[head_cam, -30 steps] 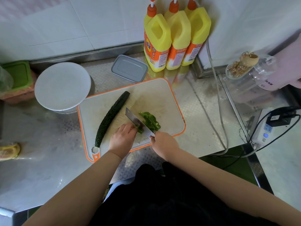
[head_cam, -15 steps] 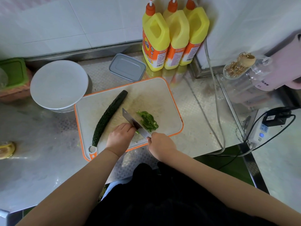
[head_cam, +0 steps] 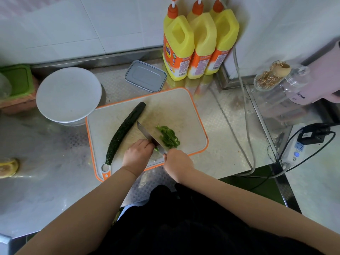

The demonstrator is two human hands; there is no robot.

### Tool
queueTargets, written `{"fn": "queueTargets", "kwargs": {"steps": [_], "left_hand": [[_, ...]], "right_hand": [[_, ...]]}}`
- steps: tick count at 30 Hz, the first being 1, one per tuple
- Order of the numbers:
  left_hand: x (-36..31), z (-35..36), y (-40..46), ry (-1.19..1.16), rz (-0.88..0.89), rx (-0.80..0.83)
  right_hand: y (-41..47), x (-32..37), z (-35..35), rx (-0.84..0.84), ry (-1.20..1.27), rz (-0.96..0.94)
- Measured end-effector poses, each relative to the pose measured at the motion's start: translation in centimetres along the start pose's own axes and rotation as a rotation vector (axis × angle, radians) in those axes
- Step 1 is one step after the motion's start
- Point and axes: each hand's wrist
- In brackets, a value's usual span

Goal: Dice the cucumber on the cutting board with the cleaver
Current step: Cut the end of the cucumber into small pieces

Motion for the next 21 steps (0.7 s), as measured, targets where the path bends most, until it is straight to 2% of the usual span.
{"fn": "queueTargets", "kwargs": {"steps": [8,17,21], "left_hand": [[-0.4,0.4,-0.5,0.042,-0.058,-0.024],[-2.9,-0.8,1.3,-0.021,-0.226,-0.004],[-3.7,-1.2,1.9,-0.046,-0.22,0.048]], "right_hand": [[0.6,-1.6,-0.9,0.012,0.175,0.056],[0.2,-2.3,-1.2,-0.04,0.19,0.048],[0.1,-2.7,-1.6,-0.076,0.24,0.056]]}}
Point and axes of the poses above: each hand's wrist, its own y-axis towards the middle knuckle, its own z-axis out of the palm, x = y × z, and after that the axes turned 8 degrees about -y, right-handed
